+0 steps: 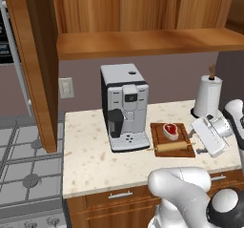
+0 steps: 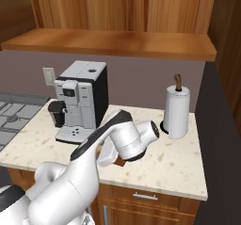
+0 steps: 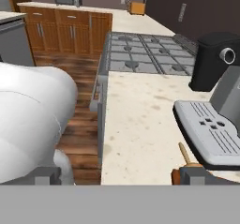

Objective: Open the cabinet, retrieve the rolling pin, and place it next to the meat on the cutting board to prepare for tenderizing.

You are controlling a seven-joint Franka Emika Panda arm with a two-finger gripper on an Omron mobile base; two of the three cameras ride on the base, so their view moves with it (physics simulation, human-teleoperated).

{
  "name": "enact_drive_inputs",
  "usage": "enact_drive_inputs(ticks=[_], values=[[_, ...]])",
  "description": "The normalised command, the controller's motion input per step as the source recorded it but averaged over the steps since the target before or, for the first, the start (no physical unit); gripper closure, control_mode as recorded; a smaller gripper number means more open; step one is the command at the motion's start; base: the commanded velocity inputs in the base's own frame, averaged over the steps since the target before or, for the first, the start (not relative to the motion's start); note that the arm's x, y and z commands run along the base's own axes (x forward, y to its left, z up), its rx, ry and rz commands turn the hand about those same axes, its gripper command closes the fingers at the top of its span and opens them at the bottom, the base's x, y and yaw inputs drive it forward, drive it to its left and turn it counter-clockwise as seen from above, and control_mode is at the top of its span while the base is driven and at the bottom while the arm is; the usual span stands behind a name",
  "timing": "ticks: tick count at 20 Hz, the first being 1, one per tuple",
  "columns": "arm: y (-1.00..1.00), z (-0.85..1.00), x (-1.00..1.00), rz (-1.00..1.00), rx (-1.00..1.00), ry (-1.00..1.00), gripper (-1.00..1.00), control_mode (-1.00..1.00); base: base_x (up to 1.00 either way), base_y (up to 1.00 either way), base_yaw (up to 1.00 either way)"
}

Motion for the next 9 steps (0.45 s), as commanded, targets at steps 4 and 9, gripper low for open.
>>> enact_drive_inputs(ticks=[4, 9], values=[[0.07, 0.3, -0.32, 0.0, 0.01, 0.0, -1.0, -1.0, 0.0, 0.0, 0.0], [0.12, 0.27, -0.48, 0.0, 0.0, 0.0, -1.0, -1.0, 0.0, 0.0, 0.0]])
